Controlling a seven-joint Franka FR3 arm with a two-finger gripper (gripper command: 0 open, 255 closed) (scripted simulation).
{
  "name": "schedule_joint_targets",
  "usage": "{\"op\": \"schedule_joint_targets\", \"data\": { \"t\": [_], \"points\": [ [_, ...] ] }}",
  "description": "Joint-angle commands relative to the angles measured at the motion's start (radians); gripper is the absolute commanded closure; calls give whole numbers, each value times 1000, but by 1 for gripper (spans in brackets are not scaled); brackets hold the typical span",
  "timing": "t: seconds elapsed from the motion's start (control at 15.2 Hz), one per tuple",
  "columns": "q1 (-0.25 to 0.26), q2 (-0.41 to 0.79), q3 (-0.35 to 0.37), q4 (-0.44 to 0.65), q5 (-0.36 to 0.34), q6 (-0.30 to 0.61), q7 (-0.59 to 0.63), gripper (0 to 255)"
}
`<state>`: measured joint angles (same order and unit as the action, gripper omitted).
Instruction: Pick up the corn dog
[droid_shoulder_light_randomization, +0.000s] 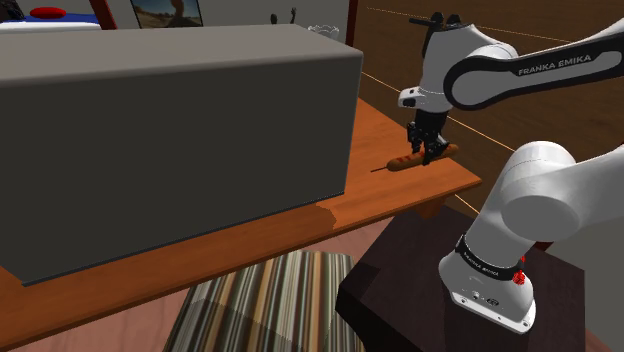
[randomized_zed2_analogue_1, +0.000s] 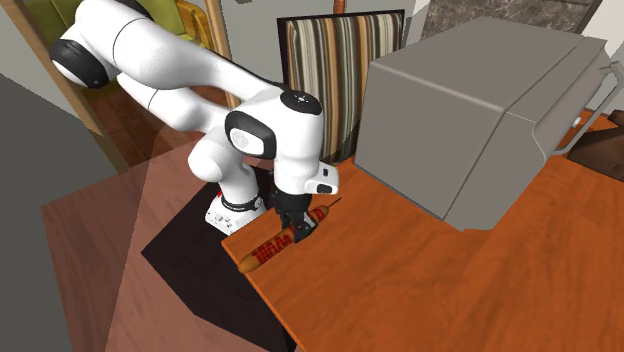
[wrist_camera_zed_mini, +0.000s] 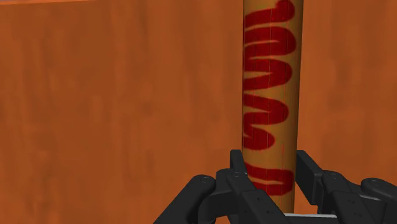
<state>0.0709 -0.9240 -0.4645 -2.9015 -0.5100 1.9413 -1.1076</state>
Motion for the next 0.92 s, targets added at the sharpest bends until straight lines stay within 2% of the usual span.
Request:
{"op": "schedule_joint_targets", "data": {
  "t": [0.0, 0.73, 0.86],
  "points": [
    [3, -13, 10, 19, 12, -31, -5, 255],
    [26, -54, 70, 143, 76, -193, -26, 255],
    [26, -54, 71, 145, 76, -195, -26, 255]
  ]
}}
